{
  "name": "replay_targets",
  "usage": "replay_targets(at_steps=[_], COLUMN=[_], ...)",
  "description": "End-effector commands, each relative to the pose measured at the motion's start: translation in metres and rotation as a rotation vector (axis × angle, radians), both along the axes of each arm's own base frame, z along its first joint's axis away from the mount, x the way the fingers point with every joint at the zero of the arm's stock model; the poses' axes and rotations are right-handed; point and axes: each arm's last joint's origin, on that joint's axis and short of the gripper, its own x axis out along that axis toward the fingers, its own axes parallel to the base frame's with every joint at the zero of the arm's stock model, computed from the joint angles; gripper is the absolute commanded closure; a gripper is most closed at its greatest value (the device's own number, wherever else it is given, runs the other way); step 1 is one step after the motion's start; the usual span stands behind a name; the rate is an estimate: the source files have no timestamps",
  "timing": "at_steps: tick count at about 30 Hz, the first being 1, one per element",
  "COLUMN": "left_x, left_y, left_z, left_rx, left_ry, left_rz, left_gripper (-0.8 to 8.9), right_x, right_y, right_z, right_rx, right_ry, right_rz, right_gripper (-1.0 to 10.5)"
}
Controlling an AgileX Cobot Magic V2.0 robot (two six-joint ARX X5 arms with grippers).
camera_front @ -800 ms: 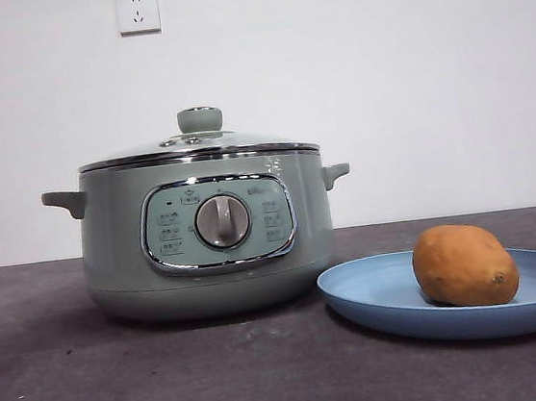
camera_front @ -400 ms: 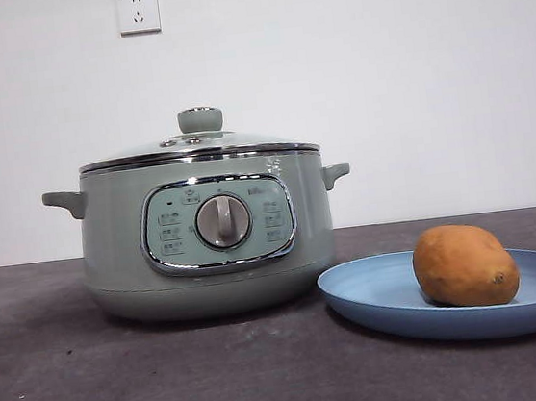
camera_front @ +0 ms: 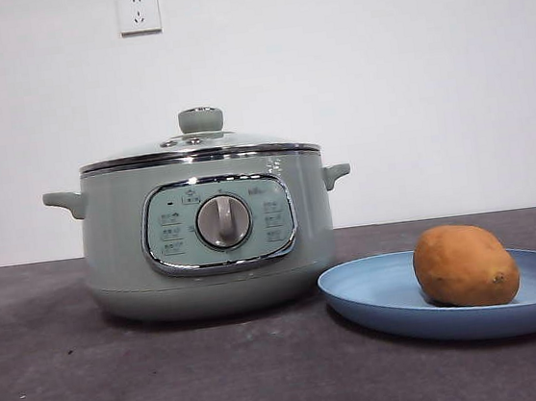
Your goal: Take the potato out from the steamer,put the potato on the plate,close the lid
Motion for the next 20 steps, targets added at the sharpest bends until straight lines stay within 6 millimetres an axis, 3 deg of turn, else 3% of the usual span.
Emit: replay_targets(at_steps=[1,10,15,20], left_x=[0.002,-0.001,-0.005,-0.009], left_y=[0.002,0.003,0.003,0.003], left_z=[-0.043,-0.141,-0.172,-0.185], left_rx=[0.008,-0.033,-0.061,-0.062], left_ry=[0.0,0.087,0.118,0.136], left_rz=[0.015,0.043,0.068,0.072], left_gripper=[8.17,8.17,8.17,8.17], right_x=[0.0,0.0,0.0,0.0], right_y=[0.0,0.0,0.0,0.0], right_z=[0.002,0.002,0.002,0.002], right_rx=[0.005,0.005,0.005,0.005], right_ry=[-0.004,-0.004,-0.004,-0.004], right_rz=[-0.004,-0.004,-0.003,-0.004], right_gripper=[9.5,9.5,9.5,9.5])
